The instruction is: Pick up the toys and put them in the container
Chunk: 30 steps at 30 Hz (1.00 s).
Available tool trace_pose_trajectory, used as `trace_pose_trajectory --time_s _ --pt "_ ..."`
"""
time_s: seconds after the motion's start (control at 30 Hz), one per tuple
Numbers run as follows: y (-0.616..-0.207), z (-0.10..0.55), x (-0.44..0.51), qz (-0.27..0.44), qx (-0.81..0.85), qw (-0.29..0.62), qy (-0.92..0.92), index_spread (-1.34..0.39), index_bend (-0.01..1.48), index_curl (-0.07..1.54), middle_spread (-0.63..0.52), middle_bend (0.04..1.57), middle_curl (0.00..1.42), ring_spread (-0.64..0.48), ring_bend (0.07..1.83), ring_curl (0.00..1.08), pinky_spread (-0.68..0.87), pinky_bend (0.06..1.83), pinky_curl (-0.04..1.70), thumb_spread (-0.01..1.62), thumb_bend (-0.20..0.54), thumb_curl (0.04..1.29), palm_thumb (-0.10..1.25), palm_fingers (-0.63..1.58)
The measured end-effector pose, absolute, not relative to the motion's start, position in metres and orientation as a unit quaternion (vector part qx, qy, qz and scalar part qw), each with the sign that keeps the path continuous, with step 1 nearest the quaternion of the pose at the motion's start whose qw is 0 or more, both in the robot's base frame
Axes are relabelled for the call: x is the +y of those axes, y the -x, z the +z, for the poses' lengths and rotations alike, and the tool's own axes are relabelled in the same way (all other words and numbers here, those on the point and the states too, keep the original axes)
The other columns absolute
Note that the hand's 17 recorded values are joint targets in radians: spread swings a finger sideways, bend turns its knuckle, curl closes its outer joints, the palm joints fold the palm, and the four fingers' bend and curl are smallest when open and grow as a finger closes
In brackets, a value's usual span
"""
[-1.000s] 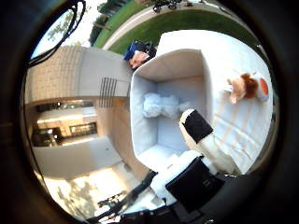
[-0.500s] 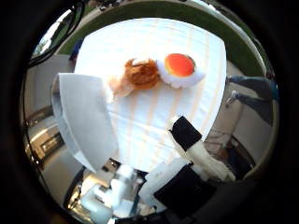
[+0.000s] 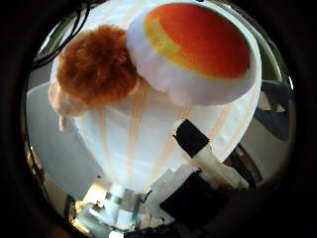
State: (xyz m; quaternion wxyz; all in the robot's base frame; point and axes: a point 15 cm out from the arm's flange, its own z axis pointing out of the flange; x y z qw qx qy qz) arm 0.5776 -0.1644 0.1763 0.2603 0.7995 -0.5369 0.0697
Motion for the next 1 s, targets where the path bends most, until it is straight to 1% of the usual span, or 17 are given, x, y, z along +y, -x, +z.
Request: trace_pose_trajectory --time_s 0.07,0.1,0.13,0.17,0.2,0.23,0.27,0.3,0.33,0.37,0.43,0.47,0.53,0.63,0.8,0.93,1.0 --pt "-0.577 0.176 -0.164 0.068 -0.536 0.262 -0.800 -0.05 0.19 0.24 0.02 0.20 0.34 0.27 0.52 0.33 0.40 0.53 0.25 1.15 -0.028 0.32 0.50 0.35" --pt "-0.576 0.176 -0.165 0.066 -0.535 0.263 -0.801 -0.06 0.19 0.24 -0.01 0.23 0.34 0.26 0.56 0.33 0.41 0.54 0.24 1.14 -0.027 0.32 0.50 0.49" --pt "-0.575 0.176 -0.165 0.065 -0.534 0.264 -0.801 -0.12 0.21 0.24 -0.03 0.31 0.37 0.22 0.65 0.35 0.41 0.57 0.23 1.15 -0.014 0.33 0.53 0.76" --pt "-0.575 0.176 -0.164 0.063 -0.533 0.264 -0.801 -0.16 0.22 0.24 -0.05 0.35 0.38 0.20 0.68 0.35 0.40 0.58 0.23 1.14 -0.014 0.33 0.54 0.85" --pt "-0.574 0.177 -0.162 0.063 -0.531 0.265 -0.802 -0.18 0.22 0.25 -0.06 0.42 0.41 0.18 0.74 0.39 0.40 0.61 0.25 1.14 -0.012 0.34 0.55 0.97" --pt "-0.573 0.177 -0.161 0.061 -0.529 0.267 -0.803 -0.24 0.19 0.26 -0.08 0.53 0.47 0.15 0.84 0.43 0.40 0.67 0.27 1.14 -0.011 0.35 0.58 1.13" --pt "-0.572 0.177 -0.160 0.058 -0.526 0.269 -0.804 -0.25 0.19 0.26 -0.08 0.58 0.49 0.15 0.87 0.45 0.40 0.68 0.28 1.14 -0.011 0.35 0.59 1.14" --pt "-0.569 0.177 -0.158 0.053 -0.524 0.272 -0.805 -0.29 0.19 0.28 -0.10 0.65 0.53 0.13 0.96 0.50 0.40 0.71 0.31 1.13 -0.006 0.36 0.62 1.17" --pt "-0.567 0.178 -0.157 0.049 -0.522 0.275 -0.806 -0.32 0.19 0.28 -0.11 0.71 0.57 0.11 1.02 0.53 0.39 0.75 0.33 1.13 -0.005 0.37 0.65 1.15" --pt "-0.564 0.180 -0.156 0.044 -0.521 0.279 -0.805 -0.34 0.18 0.28 -0.11 0.75 0.59 0.09 1.05 0.55 0.39 0.78 0.35 1.13 0.002 0.38 0.67 1.15" --pt "-0.556 0.181 -0.153 0.031 -0.521 0.285 -0.804 -0.41 0.19 0.27 -0.13 0.87 0.66 0.06 1.14 0.60 0.39 0.88 0.40 1.11 0.011 0.41 0.75 1.12" --pt "-0.552 0.183 -0.152 0.024 -0.521 0.287 -0.803 -0.43 0.20 0.27 -0.14 0.89 0.68 0.04 1.16 0.62 0.38 0.93 0.42 1.11 0.022 0.42 0.78 1.13" --pt "-0.546 0.191 -0.148 0.016 -0.526 0.282 -0.802 -0.50 0.26 0.29 -0.16 0.96 0.73 0.01 1.21 0.65 0.36 1.06 0.48 1.09 0.036 0.46 0.86 1.13" --pt "-0.537 0.210 -0.136 -0.002 -0.541 0.254 -0.802 -0.60 0.38 0.33 -0.18 1.04 0.80 -0.03 1.26 0.70 0.32 1.20 0.57 1.08 0.046 0.51 0.94 1.09" --pt "-0.505 0.267 -0.127 -0.027 -0.561 0.232 -0.794 -0.71 0.50 0.40 -0.19 1.12 0.88 -0.07 1.31 0.75 0.28 1.32 0.67 1.10 0.027 0.57 0.96 1.01" --pt "-0.481 0.332 -0.122 -0.008 -0.574 0.213 -0.790 -0.81 0.60 0.50 -0.20 1.19 0.94 -0.09 1.37 0.80 0.24 1.39 0.76 1.11 -0.001 0.62 0.96 0.91" --pt "-0.467 0.365 -0.109 0.000 -0.579 0.188 -0.793 -0.85 0.62 0.53 -0.20 1.21 0.96 -0.10 1.39 0.81 0.22 1.40 0.79 1.12 -0.010 0.63 0.96 0.88"
